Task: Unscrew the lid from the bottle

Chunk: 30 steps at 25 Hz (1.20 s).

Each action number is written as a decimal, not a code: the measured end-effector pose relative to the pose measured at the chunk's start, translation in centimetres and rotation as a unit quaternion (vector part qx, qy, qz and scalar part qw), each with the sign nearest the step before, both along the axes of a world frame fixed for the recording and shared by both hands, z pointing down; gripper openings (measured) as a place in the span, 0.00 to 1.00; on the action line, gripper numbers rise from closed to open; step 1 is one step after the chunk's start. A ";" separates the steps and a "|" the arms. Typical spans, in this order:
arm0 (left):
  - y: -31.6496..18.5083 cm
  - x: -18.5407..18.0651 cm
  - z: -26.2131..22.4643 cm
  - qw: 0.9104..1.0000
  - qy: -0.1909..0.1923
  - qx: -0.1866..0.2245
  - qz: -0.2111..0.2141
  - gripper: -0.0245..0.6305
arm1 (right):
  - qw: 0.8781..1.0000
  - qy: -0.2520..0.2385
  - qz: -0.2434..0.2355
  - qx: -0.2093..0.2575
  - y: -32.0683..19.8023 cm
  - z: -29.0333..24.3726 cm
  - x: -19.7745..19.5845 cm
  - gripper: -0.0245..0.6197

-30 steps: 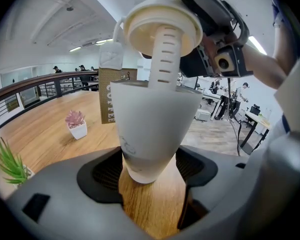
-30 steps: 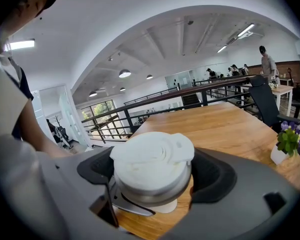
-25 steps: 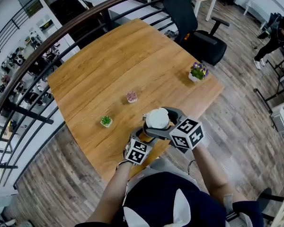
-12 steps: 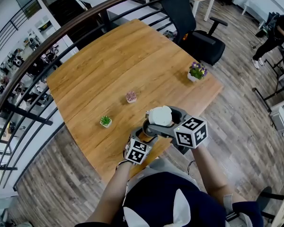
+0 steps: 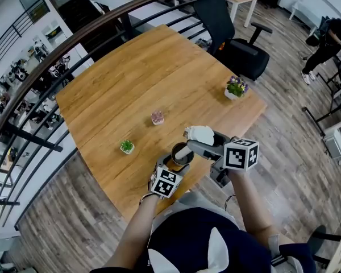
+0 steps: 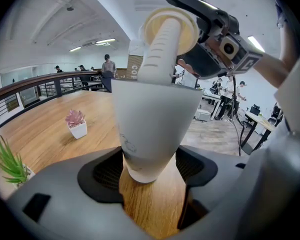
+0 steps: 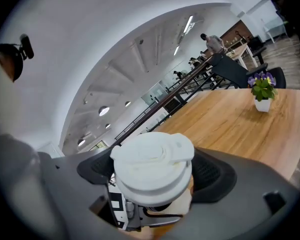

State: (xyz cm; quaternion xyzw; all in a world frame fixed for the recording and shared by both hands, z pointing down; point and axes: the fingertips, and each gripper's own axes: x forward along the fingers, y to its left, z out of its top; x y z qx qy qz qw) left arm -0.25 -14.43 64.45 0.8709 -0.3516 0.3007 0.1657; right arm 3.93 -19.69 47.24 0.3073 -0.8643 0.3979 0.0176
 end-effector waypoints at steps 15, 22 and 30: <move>0.1 0.1 0.3 1.000 -0.004 -0.010 -0.001 0.55 | 0.983 -0.146 0.095 -0.053 -0.4 0.2 3.4 0.75; 0.0 0.0 0.2 1.000 -0.002 -0.009 -0.001 0.55 | 0.982 -0.167 0.086 -0.037 0.0 -0.5 3.3 0.75; 0.2 -0.2 -0.1 1.000 -0.003 -0.006 0.000 0.55 | 0.982 -0.162 0.093 -0.031 0.1 -1.3 3.5 0.75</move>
